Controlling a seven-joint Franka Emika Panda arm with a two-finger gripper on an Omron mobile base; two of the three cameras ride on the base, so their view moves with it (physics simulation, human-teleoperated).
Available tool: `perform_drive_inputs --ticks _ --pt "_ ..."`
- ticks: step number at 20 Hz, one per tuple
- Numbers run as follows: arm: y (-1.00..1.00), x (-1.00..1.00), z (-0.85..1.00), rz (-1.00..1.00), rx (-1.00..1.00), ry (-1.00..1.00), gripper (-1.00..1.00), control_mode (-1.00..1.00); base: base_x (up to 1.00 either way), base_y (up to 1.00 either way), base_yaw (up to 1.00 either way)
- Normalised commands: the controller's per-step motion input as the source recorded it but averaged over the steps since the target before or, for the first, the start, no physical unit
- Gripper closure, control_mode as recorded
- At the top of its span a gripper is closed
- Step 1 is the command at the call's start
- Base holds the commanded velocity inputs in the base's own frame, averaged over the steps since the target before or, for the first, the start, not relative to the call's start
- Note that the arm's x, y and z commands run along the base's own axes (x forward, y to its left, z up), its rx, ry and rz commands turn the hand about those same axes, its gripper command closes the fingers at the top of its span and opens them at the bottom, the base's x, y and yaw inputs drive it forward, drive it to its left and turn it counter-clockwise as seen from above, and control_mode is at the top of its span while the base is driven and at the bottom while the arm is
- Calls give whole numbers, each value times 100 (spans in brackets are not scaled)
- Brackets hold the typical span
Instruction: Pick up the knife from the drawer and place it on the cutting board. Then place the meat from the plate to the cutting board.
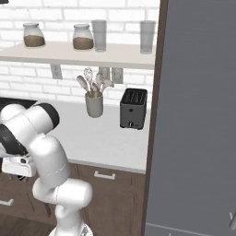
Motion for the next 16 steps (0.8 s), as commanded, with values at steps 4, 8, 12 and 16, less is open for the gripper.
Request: perform_drive_inputs --ticks 4,8,12,16 --pt "0 -38 -6 8 0 6 -100 -100 0 0 0" --pt "0 -44 0 9 0 12 -100 -100 0 0 0" --pt "0 -52 0 9 0 13 -100 -100 0 0 0" --pt "0 -53 0 9 0 15 -100 -100 0 0 0"
